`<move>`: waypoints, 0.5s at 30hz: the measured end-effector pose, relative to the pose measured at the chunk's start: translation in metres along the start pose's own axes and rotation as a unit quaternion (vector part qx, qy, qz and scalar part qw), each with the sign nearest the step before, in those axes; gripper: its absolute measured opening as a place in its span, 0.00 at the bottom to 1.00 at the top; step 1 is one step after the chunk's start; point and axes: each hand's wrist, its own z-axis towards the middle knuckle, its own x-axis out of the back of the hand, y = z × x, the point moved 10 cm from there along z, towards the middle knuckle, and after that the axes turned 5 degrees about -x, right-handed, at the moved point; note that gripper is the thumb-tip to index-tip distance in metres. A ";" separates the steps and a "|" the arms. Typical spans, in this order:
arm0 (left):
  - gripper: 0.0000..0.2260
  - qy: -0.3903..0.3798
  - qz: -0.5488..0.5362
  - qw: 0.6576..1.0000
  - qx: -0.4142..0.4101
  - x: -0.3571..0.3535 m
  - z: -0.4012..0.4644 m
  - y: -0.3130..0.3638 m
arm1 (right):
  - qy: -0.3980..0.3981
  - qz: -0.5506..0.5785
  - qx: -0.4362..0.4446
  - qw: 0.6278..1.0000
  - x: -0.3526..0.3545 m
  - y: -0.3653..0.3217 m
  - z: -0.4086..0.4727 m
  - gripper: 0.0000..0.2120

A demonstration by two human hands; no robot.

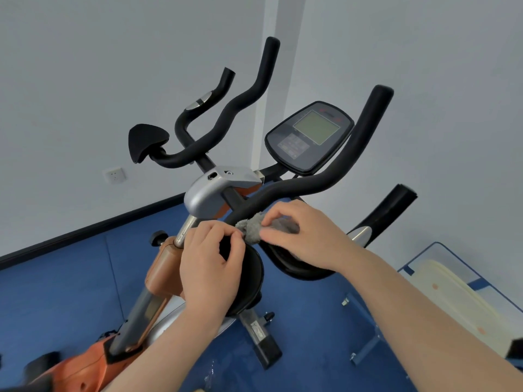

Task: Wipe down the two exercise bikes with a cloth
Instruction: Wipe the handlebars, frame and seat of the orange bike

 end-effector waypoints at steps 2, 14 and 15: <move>0.06 -0.002 -0.005 1.000 0.004 0.000 0.000 -0.001 | 0.036 0.019 -0.060 0.997 -0.003 0.007 0.005 0.11; 0.05 0.004 -0.005 1.000 -0.009 0.000 0.001 0.000 | 0.081 -0.129 0.009 0.988 -0.015 -0.015 0.003 0.12; 0.05 0.005 -0.005 1.000 -0.011 0.000 0.000 0.000 | 0.093 -0.121 0.008 0.988 -0.014 -0.019 0.006 0.11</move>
